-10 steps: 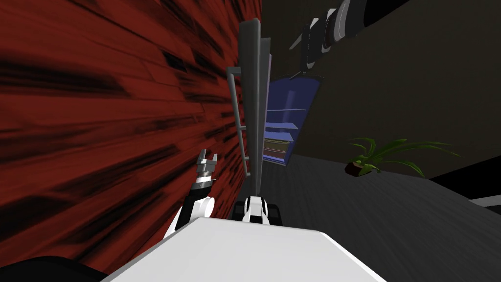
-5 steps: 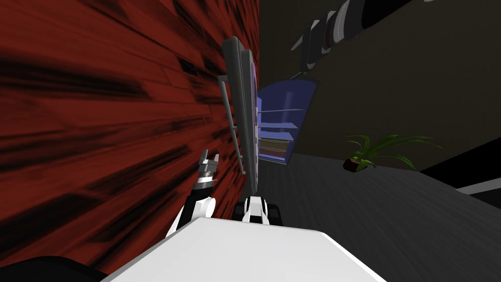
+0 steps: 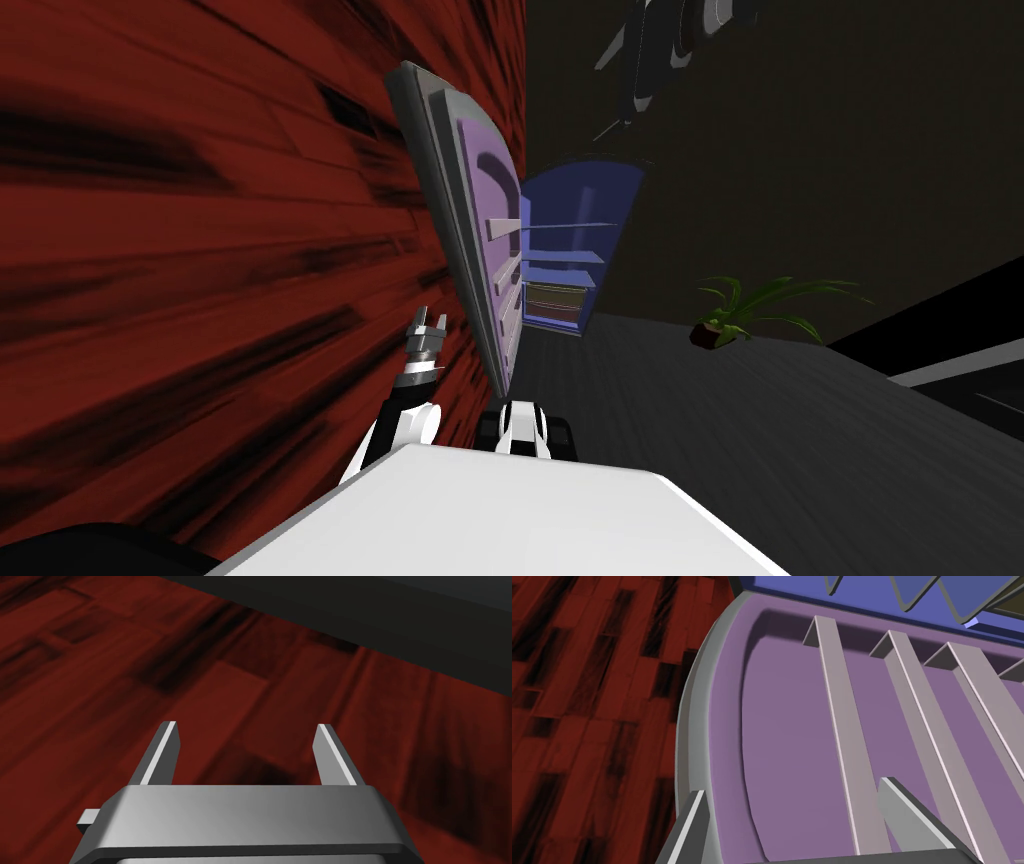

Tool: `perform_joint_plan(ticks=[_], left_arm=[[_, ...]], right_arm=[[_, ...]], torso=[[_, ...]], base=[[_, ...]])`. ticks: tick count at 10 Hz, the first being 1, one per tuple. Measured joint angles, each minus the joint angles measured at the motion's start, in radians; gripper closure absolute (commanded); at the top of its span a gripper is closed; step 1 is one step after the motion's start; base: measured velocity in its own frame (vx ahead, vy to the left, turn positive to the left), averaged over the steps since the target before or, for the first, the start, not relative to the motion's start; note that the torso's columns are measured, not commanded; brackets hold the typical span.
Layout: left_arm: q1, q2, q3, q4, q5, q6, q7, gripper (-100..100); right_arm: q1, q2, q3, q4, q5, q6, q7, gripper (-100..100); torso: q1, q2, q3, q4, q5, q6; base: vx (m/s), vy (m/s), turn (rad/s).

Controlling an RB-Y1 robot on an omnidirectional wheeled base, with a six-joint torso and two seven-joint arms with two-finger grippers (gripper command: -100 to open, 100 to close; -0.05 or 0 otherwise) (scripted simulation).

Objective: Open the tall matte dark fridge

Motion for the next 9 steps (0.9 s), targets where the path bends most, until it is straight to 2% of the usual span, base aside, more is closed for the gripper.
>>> perform_joint_plan(ticks=[1, 2, 3, 4, 9], left_arm=[[0.000, 0.000, 0.000, 0.000, 0.000, 0.000, 0.000, 0], [0.000, 0.000, 0.000, 0.000, 0.000, 0.000, 0.000, 0], [0.000, 0.000, 0.000, 0.000, 0.000, 0.000, 0.000, 0], [0.000, 0.000, 0.000, 0.000, 0.000, 0.000, 0.000, 0], [0.000, 0.000, 0.000, 0.000, 0.000, 0.000, 0.000, 0]], right_arm=[[-0.011, -0.011, 0.001, 0.014, -0.003, -0.022, -0.014, -100], [-0.034, -0.018, 0.008, 0.005, -0.002, -0.028, -0.030, -100], [-0.055, -0.033, 0.013, 0.014, -0.003, -0.043, -0.050, -100], [-0.057, -0.034, 0.013, 0.016, -0.004, -0.047, -0.055, 0], [-0.056, -0.034, 0.013, 0.016, -0.004, -0.047, -0.054, 0]], torso=[[0.000, 0.002, 0.001, 0.001, 0.000, 0.000], [0.002, 0.003, 0.002, 0.001, 0.001, 0.000], [0.003, 0.002, 0.001, 0.001, 0.001, 0.000], [0.003, 0.003, 0.001, 0.000, 0.001, -0.001], [0.002, 0.000, 0.000, 0.000, 0.001, 0.000]], base=[[0.070, -0.027, -0.059], [0.085, -0.026, -0.114], [0.043, -0.013, -0.026], [0.006, -0.002, 0.005], [0.000, 0.000, 0.000]])
